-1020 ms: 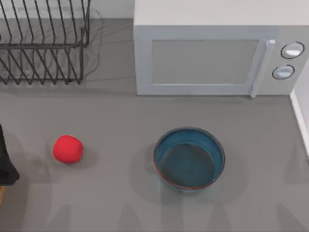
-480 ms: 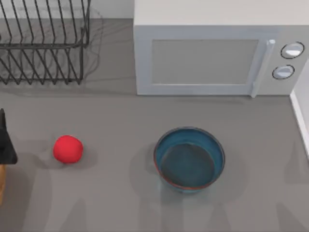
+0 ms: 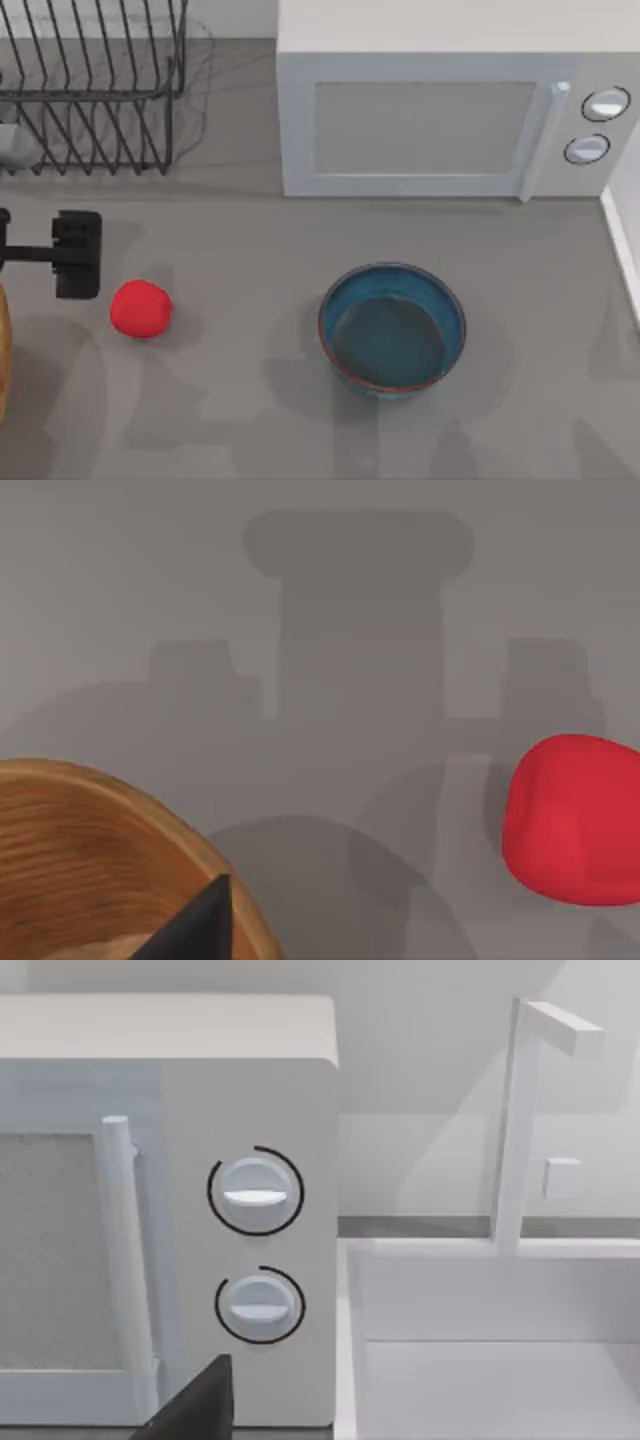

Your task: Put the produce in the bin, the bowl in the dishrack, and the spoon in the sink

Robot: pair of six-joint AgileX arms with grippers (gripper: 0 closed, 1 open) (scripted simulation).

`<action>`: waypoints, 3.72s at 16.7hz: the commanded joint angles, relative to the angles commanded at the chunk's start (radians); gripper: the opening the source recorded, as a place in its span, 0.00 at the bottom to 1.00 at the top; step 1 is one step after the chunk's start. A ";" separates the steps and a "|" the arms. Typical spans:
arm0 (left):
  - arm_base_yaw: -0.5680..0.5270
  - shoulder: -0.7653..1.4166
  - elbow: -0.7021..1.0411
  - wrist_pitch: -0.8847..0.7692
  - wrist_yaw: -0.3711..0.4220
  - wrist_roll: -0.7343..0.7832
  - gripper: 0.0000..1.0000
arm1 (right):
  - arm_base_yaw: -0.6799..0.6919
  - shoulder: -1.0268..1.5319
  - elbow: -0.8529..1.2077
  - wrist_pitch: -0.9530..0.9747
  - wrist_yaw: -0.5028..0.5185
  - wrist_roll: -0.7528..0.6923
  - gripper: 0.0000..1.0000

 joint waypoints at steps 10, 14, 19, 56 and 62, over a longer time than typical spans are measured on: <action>-0.146 0.676 0.471 -0.367 0.015 0.007 1.00 | 0.000 0.000 0.000 0.000 0.000 0.000 1.00; -0.164 0.752 0.533 -0.407 0.017 0.006 1.00 | 0.000 0.000 0.000 0.000 0.000 0.000 1.00; -0.159 0.750 0.528 -0.401 0.017 0.007 1.00 | 0.000 0.000 0.000 0.000 0.000 0.000 1.00; -0.163 0.839 0.431 -0.194 0.015 0.010 0.00 | 0.000 0.000 0.000 0.000 0.000 0.000 1.00; -0.164 0.750 0.596 -0.474 0.014 0.006 0.00 | 0.000 0.000 0.000 0.000 0.000 0.000 1.00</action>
